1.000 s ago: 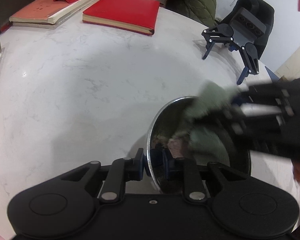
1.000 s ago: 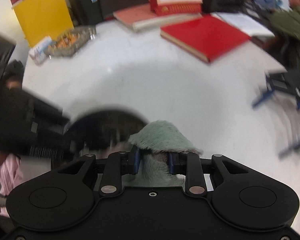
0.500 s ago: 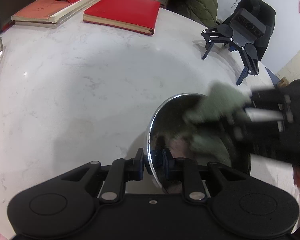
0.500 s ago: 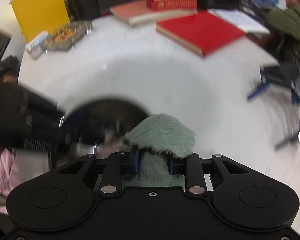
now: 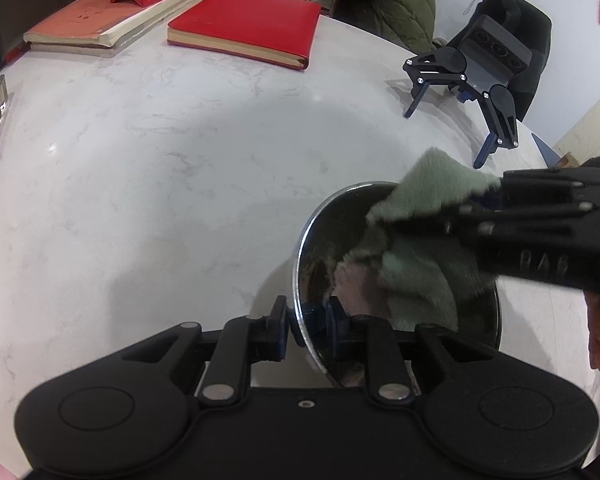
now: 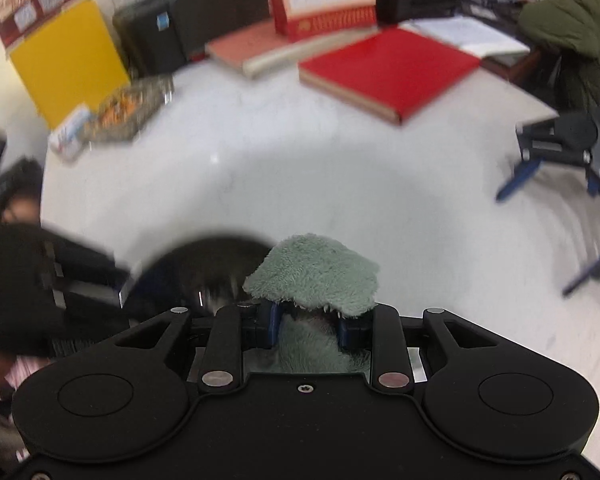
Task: Clean bowl
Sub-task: 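Scrub the cloth along the bowl wall near the left gripper, then wipe the cloth around the bowl bottom with the right gripper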
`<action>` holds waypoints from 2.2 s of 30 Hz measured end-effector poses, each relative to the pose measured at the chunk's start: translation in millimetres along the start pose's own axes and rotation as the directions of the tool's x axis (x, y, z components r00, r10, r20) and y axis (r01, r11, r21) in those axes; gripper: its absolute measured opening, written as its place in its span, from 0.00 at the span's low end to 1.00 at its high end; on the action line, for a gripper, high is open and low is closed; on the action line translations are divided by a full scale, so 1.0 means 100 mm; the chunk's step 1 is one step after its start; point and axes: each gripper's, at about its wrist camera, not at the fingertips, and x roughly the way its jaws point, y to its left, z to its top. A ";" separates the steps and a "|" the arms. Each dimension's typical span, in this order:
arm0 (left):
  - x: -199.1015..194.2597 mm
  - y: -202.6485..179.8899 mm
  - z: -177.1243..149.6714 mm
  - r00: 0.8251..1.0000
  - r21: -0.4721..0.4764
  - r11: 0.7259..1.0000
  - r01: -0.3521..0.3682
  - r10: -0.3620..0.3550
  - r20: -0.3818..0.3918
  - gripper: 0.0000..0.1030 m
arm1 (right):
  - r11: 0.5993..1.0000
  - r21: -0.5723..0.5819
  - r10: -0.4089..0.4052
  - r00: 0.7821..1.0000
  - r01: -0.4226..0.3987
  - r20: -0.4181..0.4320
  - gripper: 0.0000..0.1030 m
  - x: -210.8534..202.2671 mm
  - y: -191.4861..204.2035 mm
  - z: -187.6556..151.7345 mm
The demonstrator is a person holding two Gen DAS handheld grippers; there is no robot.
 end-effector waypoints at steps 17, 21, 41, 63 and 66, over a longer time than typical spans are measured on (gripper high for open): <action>-0.04 -0.03 0.20 0.996 0.000 1.000 -0.005 0.005 0.090 0.16 | 0.950 0.310 0.036 0.999 -0.028 -0.022 0.27 -0.14 -0.10 -0.58; -0.09 0.00 0.10 0.998 -0.042 0.999 0.002 0.001 0.061 0.07 | 0.974 0.225 -0.009 1.000 0.015 -0.030 0.23 -0.10 -0.08 -0.48; 0.09 -0.06 0.22 0.995 0.057 0.994 0.089 -0.087 -0.048 0.10 | 0.952 -0.306 -0.006 0.999 -0.009 -0.046 0.23 0.00 0.25 0.10; 0.05 -0.03 0.10 0.997 -0.021 0.997 0.075 -0.075 -0.010 0.10 | 0.990 -0.128 -0.056 0.998 0.054 -0.017 0.25 0.02 0.11 0.11; 0.05 -0.03 0.08 0.997 -0.040 0.996 0.077 -0.077 0.006 0.10 | 0.997 -0.051 -0.062 0.997 0.060 -0.038 0.24 -0.01 0.00 -0.03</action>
